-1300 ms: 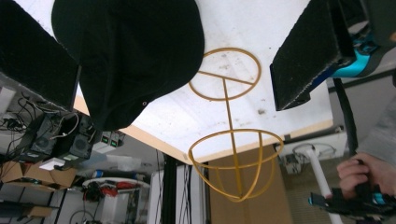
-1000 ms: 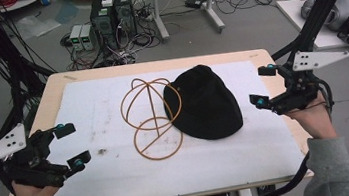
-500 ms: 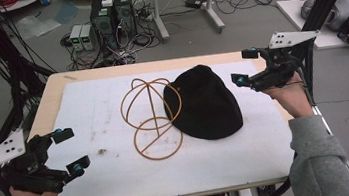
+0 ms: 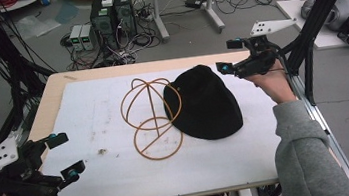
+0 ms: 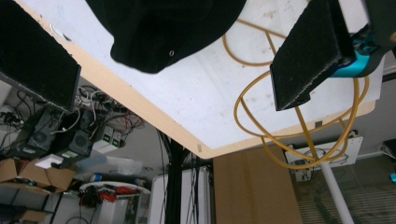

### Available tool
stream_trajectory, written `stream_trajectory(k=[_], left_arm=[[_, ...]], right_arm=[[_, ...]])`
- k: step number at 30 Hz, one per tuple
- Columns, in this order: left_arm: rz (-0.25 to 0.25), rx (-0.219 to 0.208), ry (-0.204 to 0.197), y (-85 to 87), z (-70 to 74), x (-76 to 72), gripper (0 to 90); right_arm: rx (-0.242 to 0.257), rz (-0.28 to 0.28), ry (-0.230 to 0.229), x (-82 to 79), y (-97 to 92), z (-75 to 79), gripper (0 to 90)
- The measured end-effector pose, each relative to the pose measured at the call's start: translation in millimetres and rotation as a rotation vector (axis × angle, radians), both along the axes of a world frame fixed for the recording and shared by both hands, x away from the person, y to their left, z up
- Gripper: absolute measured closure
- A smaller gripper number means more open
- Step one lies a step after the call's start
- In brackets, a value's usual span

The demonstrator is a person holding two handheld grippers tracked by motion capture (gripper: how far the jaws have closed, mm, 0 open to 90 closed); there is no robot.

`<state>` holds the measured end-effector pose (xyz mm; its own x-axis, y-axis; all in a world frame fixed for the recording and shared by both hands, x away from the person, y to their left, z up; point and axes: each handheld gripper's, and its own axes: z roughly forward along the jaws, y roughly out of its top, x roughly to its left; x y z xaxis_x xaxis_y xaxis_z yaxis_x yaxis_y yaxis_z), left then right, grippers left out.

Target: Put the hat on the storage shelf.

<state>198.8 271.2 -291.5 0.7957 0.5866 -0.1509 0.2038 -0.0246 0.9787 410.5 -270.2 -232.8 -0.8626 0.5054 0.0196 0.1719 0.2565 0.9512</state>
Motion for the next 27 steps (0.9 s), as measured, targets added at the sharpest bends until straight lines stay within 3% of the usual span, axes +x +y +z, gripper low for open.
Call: stream_trajectory(k=[3,14,16,27], left_arm=[[0.003,0.0,-0.001,1.0,0.3,-1.4,1.7],[0.007,0.001,0.0,2.0,0.0,-3.8,1.7],[0.007,0.003,0.0,1.8,0.0,-3.6,1.7],[0.002,0.009,0.011,-0.6,-2.3,-1.2,1.7]], right_arm=[[0.017,0.016,-0.015,3.6,2.2,-0.5,0.8],[-0.032,0.064,0.0,19.1,8.6,-17.6,0.8],[-0.056,0.057,-0.001,23.0,8.5,-26.9,0.9],[-0.053,0.067,0.036,35.1,4.0,-53.7,1.0]])
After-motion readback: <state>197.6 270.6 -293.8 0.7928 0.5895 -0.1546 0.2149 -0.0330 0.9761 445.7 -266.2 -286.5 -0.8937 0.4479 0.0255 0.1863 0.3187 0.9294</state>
